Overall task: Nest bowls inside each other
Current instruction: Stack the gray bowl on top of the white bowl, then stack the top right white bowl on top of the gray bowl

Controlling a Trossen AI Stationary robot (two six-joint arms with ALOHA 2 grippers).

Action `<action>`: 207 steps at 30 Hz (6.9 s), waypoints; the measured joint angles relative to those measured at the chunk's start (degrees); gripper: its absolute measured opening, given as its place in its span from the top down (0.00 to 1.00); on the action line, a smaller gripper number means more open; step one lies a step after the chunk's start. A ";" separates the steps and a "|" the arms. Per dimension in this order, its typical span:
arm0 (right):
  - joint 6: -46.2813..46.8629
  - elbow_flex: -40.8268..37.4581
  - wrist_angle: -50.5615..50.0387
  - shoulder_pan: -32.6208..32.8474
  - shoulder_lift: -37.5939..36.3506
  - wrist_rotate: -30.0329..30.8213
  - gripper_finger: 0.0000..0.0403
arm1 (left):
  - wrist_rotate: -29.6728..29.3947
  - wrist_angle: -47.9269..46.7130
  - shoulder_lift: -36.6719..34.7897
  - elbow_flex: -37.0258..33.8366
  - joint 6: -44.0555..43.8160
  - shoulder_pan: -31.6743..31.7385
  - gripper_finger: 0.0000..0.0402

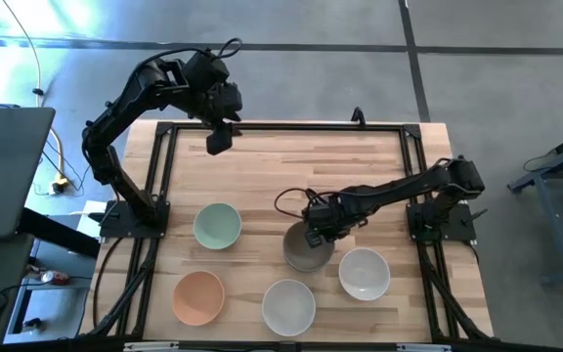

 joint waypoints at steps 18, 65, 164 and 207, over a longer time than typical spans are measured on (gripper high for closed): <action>-1.75 0.13 2.73 0.00 3.61 1.49 1.00 | 0.07 0.02 0.00 0.00 0.17 0.00 0.54; 5.22 -0.02 -15.83 10.93 -12.57 0.06 0.64 | 2.82 -1.68 0.00 0.02 -1.92 -4.36 0.54; 34.95 -22.18 5.83 27.78 -11.87 -8.21 0.99 | -0.09 -1.86 0.00 0.02 -3.39 -9.07 0.54; 33.85 7.22 -20.88 27.48 -12.02 -0.28 1.00 | -1.33 -1.92 0.00 0.01 0.68 -6.86 0.54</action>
